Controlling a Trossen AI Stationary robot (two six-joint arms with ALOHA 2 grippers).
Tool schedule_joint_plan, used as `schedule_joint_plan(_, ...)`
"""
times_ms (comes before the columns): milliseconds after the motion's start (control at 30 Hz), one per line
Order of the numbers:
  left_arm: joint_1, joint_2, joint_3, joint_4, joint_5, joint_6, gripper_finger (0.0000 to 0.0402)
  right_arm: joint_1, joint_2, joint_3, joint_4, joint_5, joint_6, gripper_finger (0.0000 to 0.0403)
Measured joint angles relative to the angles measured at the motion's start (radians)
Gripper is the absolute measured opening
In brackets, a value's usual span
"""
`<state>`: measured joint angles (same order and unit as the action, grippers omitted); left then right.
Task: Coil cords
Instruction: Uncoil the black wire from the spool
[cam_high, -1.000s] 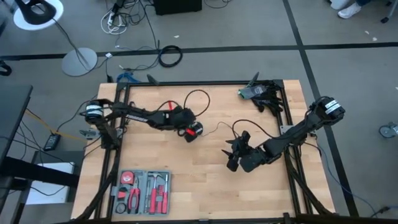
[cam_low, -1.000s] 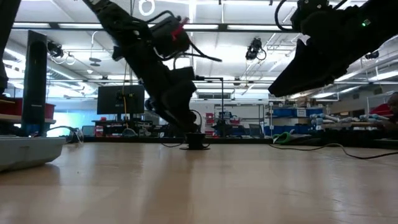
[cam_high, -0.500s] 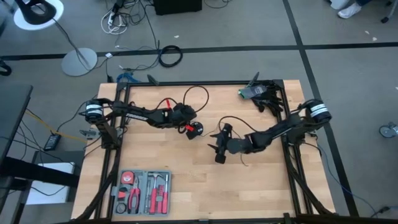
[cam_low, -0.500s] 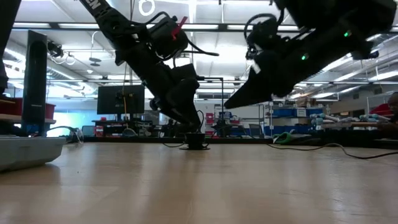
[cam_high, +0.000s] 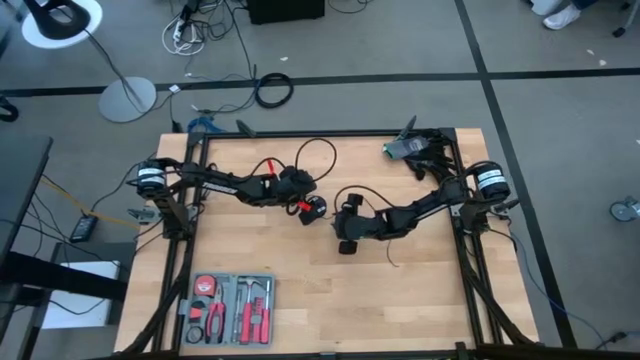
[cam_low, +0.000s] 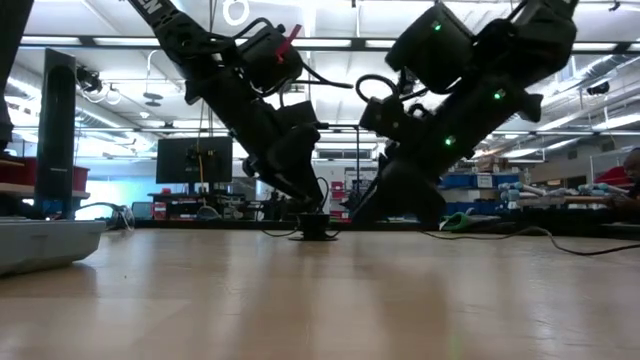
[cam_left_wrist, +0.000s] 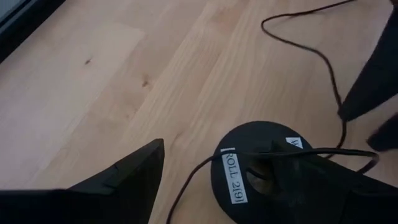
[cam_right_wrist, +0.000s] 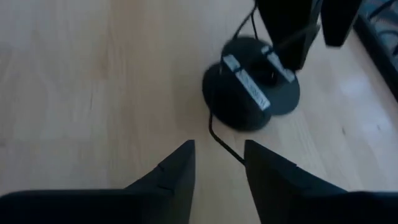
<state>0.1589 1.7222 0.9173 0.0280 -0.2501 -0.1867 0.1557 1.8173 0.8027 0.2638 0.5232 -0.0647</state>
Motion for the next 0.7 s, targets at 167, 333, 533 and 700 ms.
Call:
schedule_joint_plan(167, 0.000, -0.001, 0.000, -0.006, 0.010, 0.000, 0.0300, -0.001, -0.037, 0.009, -0.059, 0.007, 0.071, 0.0081)
schedule_joint_plan(333, 0.000, -0.001, 0.000, -0.017, 0.034, 0.002, 0.0300, -0.001, -0.039, 0.009, -0.101, 0.009, 0.106, 0.0008)
schedule_joint_plan(533, 0.005, -0.001, 0.000, -0.065, 0.034, 0.002, 0.0300, -0.001, -0.039, 0.008, -0.165, 0.008, 0.190, 0.0003)
schedule_joint_plan(700, 0.017, 0.003, 0.000, -0.067, 0.034, 0.001, 0.0300, 0.005, -0.039, 0.008, -0.152, 0.007, 0.202, 0.0002)
